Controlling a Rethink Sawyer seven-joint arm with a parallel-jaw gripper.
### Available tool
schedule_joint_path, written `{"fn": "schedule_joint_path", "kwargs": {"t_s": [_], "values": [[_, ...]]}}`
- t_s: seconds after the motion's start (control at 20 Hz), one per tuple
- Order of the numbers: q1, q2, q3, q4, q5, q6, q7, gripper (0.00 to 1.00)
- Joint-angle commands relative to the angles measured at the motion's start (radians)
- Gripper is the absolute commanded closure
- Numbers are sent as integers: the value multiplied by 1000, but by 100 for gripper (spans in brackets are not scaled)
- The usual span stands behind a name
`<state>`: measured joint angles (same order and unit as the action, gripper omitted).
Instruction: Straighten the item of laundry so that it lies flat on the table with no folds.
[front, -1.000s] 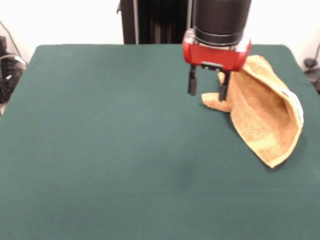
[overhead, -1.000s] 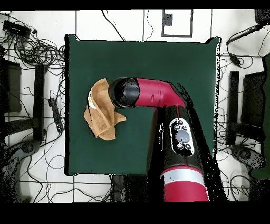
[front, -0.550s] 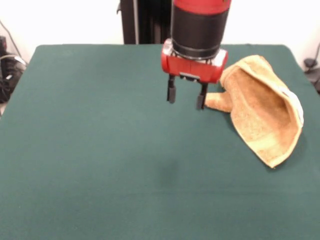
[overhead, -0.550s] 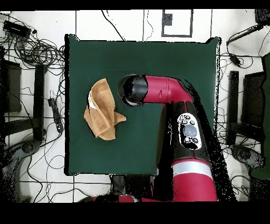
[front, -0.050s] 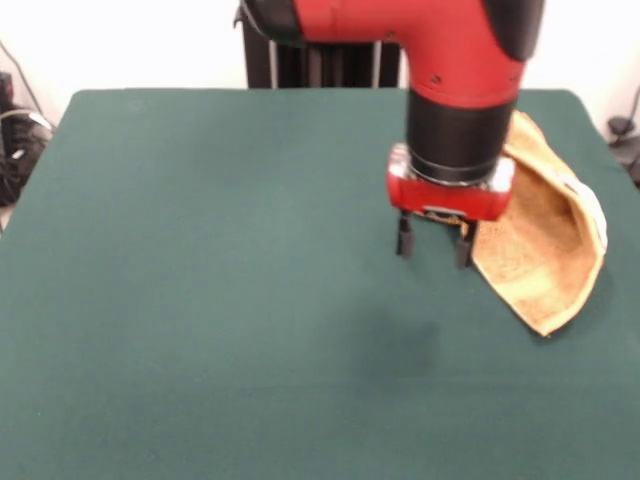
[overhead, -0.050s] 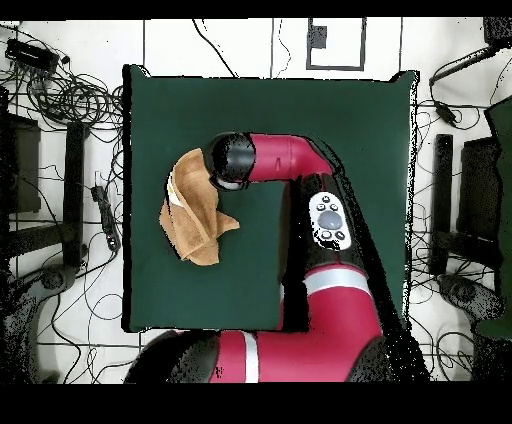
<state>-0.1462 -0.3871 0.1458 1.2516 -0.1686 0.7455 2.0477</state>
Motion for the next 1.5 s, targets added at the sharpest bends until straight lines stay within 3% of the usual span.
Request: {"fn": "schedule_joint_path", "kwargs": {"t_s": [0.05, 0.65, 0.95, 1.5], "values": [[69, 24, 114, -56, 23, 101, -20, 0], [9, 130, 156, 97, 42, -78, 28, 0], [58, 278, 108, 12, 0, -173, 77, 0], [120, 277, 92, 49, 41, -225, 182, 0]]}}
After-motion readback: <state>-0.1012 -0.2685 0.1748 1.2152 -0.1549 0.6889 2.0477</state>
